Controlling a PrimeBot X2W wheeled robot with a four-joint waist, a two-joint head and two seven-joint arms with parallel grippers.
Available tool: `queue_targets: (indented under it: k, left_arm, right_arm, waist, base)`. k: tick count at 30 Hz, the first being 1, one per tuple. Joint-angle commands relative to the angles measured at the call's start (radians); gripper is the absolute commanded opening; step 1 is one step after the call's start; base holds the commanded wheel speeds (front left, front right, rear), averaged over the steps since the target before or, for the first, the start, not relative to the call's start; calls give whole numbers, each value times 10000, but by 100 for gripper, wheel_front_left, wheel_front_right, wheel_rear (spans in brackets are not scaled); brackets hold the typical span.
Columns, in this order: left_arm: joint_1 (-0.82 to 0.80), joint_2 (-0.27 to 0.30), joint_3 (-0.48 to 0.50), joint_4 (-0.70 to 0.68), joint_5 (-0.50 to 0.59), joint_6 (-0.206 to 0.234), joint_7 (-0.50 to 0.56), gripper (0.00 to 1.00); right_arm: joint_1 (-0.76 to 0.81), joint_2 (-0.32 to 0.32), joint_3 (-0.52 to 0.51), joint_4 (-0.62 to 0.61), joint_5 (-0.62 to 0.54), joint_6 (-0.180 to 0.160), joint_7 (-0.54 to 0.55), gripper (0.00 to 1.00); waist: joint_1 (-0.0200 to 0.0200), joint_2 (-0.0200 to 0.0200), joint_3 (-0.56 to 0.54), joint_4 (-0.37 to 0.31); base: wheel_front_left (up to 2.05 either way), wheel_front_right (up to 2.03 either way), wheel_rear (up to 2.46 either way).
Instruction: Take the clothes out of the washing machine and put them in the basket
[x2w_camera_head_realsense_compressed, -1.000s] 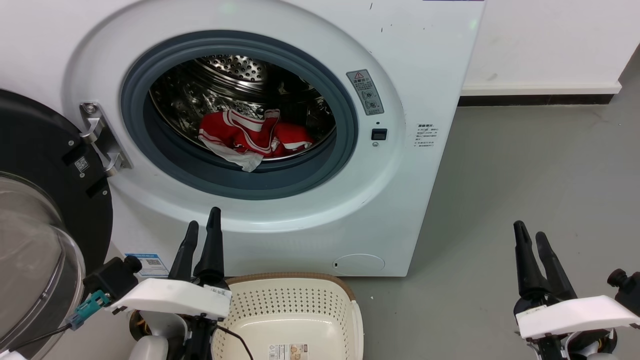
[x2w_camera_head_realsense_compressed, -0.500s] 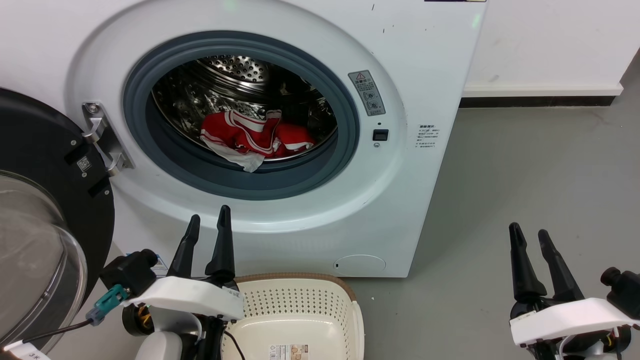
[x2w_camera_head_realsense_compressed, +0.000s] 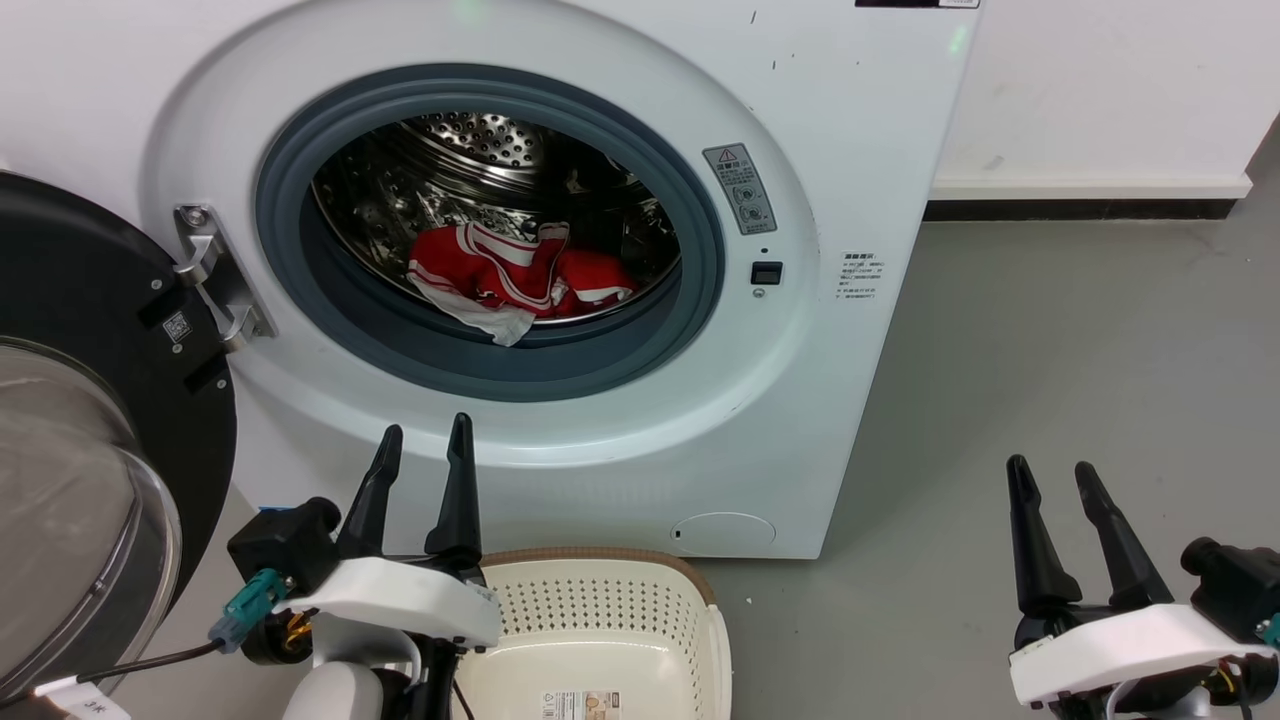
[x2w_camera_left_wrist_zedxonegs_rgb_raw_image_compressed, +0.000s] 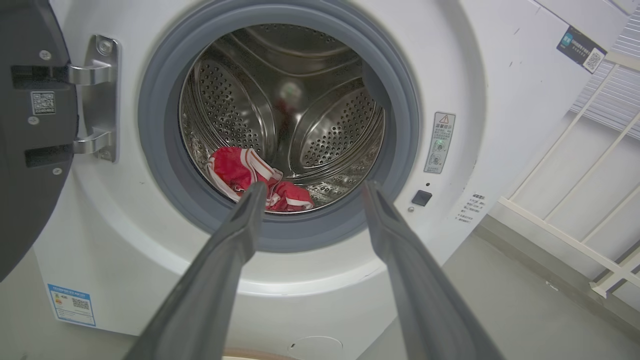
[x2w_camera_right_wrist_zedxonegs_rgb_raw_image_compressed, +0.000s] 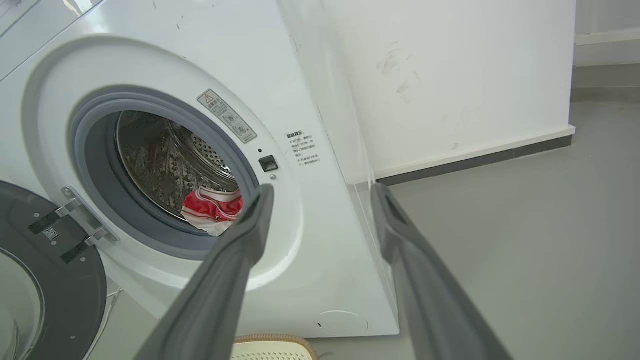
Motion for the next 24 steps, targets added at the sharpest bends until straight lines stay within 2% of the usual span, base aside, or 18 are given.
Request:
queue_targets:
  k: [1,24]
  left_arm:
    - [-173,16,-49,-50,174,26,-65,100]
    - [-272,14,-235,286,2410,303,-556,100]
  right_arm:
    - [48,7,9,-132,-155,0,-31,100]
    - [286,12,-104,-401,-2504,-1,-37,100]
  waist:
    - [-1,0,-1,5]
    - [-1,0,6,92]
  base:
    - [0,0,0]
    - [0,0,0]
